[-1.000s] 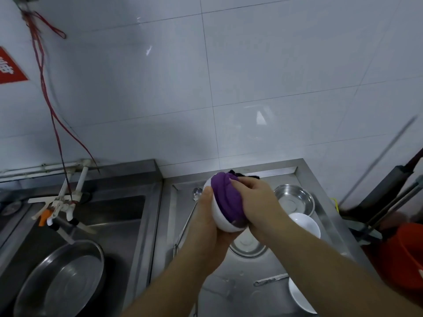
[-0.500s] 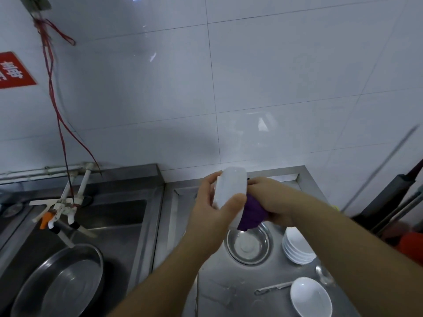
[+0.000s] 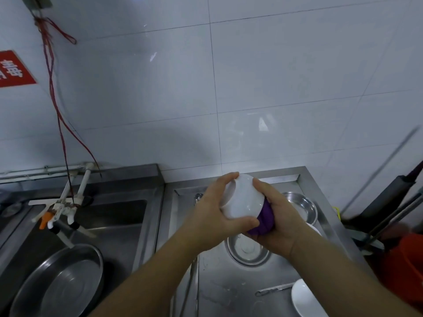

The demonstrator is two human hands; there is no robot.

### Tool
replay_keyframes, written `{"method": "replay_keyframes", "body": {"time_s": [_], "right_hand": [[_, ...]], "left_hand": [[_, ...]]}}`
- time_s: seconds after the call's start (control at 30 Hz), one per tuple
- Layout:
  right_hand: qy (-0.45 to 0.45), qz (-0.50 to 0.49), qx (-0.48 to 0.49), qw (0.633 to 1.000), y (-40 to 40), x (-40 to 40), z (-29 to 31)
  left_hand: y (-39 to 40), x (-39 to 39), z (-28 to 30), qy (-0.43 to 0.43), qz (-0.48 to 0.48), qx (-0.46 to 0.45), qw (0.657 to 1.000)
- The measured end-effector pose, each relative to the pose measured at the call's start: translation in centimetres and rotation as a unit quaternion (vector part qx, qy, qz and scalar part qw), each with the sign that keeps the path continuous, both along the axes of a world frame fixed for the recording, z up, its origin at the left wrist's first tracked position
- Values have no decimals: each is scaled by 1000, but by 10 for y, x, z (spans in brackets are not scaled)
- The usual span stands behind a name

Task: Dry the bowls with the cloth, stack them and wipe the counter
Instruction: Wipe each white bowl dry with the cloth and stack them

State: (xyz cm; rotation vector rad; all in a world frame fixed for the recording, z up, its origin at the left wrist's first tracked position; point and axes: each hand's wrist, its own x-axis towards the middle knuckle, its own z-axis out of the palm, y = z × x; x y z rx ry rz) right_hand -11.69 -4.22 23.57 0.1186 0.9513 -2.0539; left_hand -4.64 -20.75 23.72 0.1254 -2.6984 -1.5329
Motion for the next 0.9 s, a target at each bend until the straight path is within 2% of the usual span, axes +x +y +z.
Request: {"method": "replay_keyframes", "body": {"time_s": [0.07, 0.13, 0.17, 0.23, 0.3, 0.4, 0.53, 0.6, 0.8, 0.9], "right_hand": [[9, -5, -14, 1000, -1, 2, -4], [18, -12, -36, 999, 0, 3, -10], [18, -22, -47, 998, 0, 2, -12], [16, -42, -61, 997, 2, 1, -17], [13, -53, -60, 997, 4, -1, -21], [19, -47, -51, 997, 6, -3, -28], [14, -43, -50, 998, 8, -5, -35], [15, -42, -42, 998, 9, -6, -38], [28, -36, 4, 999, 11, -3, -44], [10, -61, 44, 997, 5, -3, -48]], "left_hand": [[-1, -3, -4, -3, -7, -9, 1000], [1, -9, -9, -24, 51, 79, 995], [3, -10, -12, -60, 112, 164, 978], [2, -4, -22, -131, 184, 319, 920], [-1, 0, -28, -184, 186, 412, 873], [-6, 6, -30, -178, 164, 495, 835], [-5, 4, -26, -172, 143, 573, 788], [-6, 4, -23, -153, 150, 592, 777], [-7, 6, -14, -95, 132, 625, 764], [-5, 6, -9, -73, 84, 623, 774]]}}
